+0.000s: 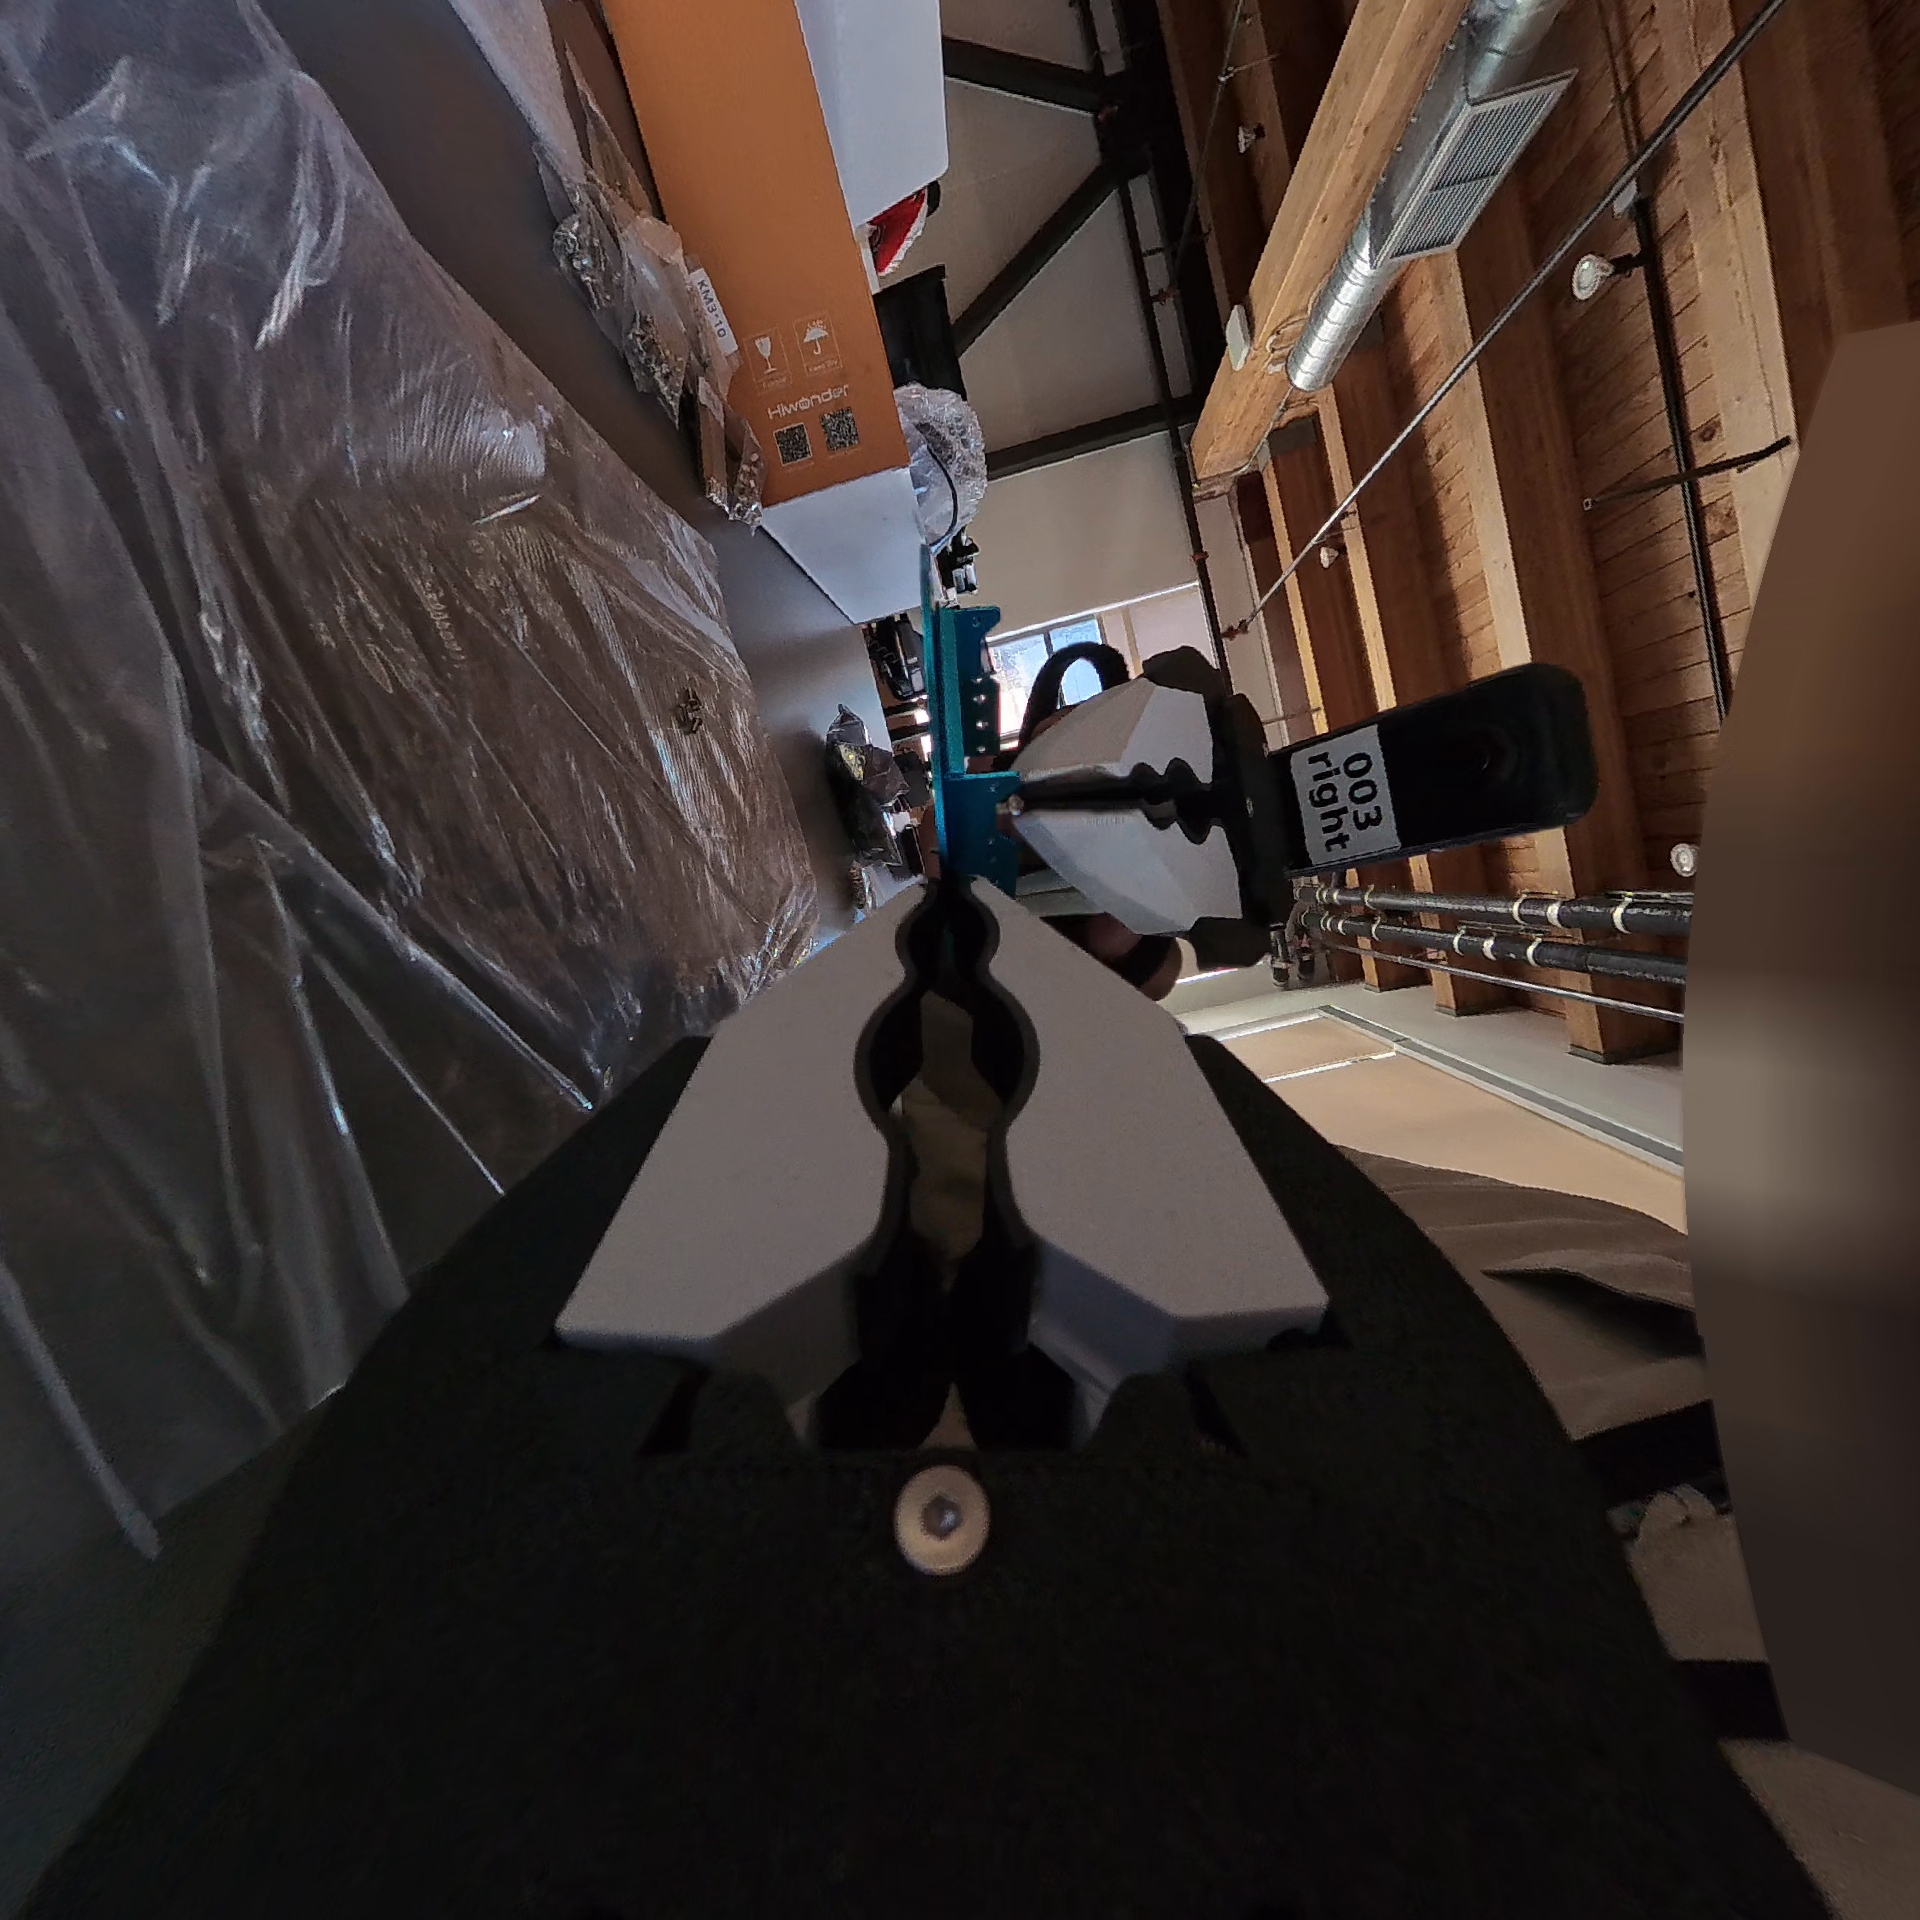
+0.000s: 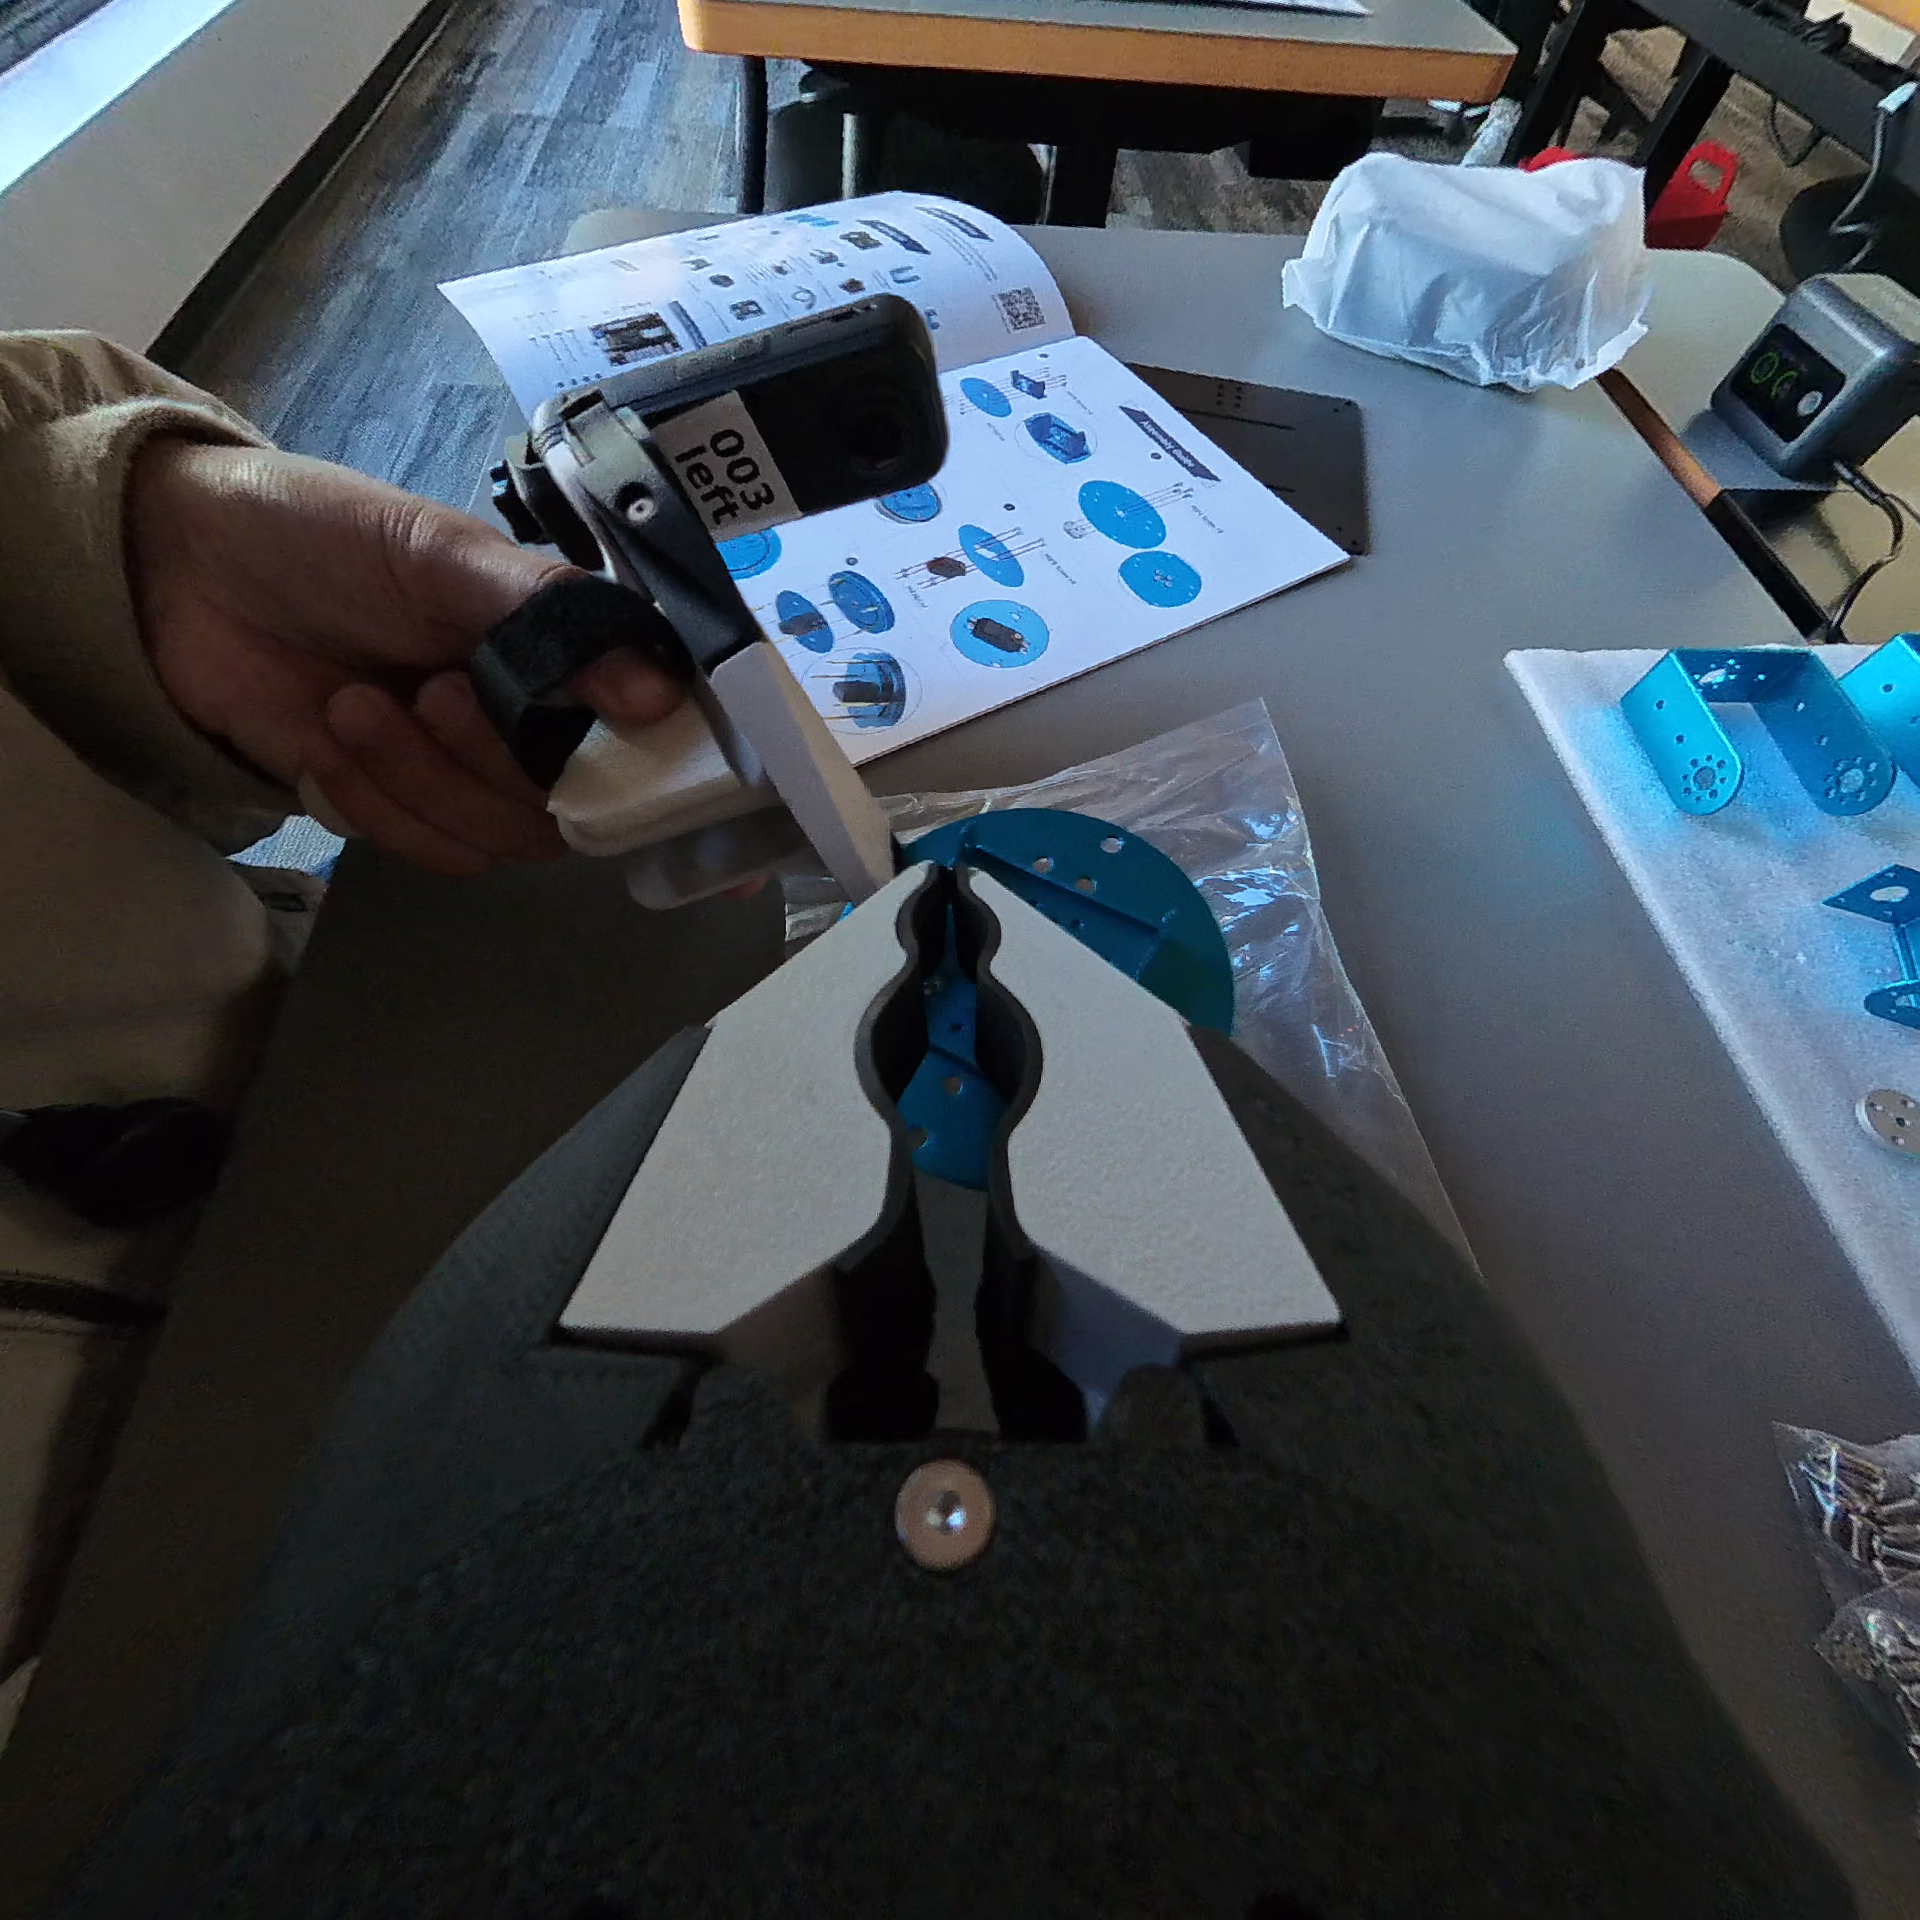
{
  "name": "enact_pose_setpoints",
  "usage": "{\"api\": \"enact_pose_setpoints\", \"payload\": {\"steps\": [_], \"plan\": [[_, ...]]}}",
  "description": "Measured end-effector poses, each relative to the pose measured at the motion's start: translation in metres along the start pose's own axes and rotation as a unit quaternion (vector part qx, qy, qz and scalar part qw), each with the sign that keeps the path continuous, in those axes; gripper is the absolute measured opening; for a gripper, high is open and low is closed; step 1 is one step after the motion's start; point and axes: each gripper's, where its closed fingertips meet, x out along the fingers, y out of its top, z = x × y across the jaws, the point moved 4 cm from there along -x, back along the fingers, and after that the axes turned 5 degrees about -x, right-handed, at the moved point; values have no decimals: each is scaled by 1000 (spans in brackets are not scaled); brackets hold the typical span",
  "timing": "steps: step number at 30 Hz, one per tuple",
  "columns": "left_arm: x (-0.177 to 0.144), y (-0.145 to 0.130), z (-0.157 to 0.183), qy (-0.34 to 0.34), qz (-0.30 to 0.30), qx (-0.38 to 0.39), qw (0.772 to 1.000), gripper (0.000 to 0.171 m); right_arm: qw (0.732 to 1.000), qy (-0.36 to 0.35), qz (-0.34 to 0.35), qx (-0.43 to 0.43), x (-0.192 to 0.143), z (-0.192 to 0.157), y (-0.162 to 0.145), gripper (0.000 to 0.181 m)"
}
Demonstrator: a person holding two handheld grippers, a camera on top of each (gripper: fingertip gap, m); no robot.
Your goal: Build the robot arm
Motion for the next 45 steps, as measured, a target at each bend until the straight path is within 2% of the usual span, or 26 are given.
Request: {"api": "enact_pose_setpoints", "payload": {"steps": [12, 24, 32, 34, 37, 40, 42, 45], "plan": [[-1, -1, 0, 9, -3, 8, 1000, 0, 999, -9, -52, 6, 8, 5, -3, 0], [-1, -1, 0, 4, 0, 4, 1000, 0, 1000, -9, -20, 22, -15, 13, 7, 4], [-2, -2, 1, -6, -1, -5, 1000, 0, 996, 33, -67, -39, -32, -1, -1, 9], [-2, -2, 2, -8, -6, -4, 1000, 0, 993, 53, -79, -68, -30, -10, -1, 16], [-4, -1, 2, -14, -5, -19, 1000, 0, 993, 50, -65, -84, -31, -11, 3, 19], [-7, -2, 1, -5, -9, -19, 1000, 0, 996, 54, -28, -62, -30, -13, 5, 19], [-7, -2, 1, -9, -12, -28, 1000, 0, 995, 68, -34, -58, -25, -20, -2, 19], [-6, -2, 1, -11, -15, -35, 999, 0, 993, 57, -46, -95, -16, -26, -9, 20]]}}
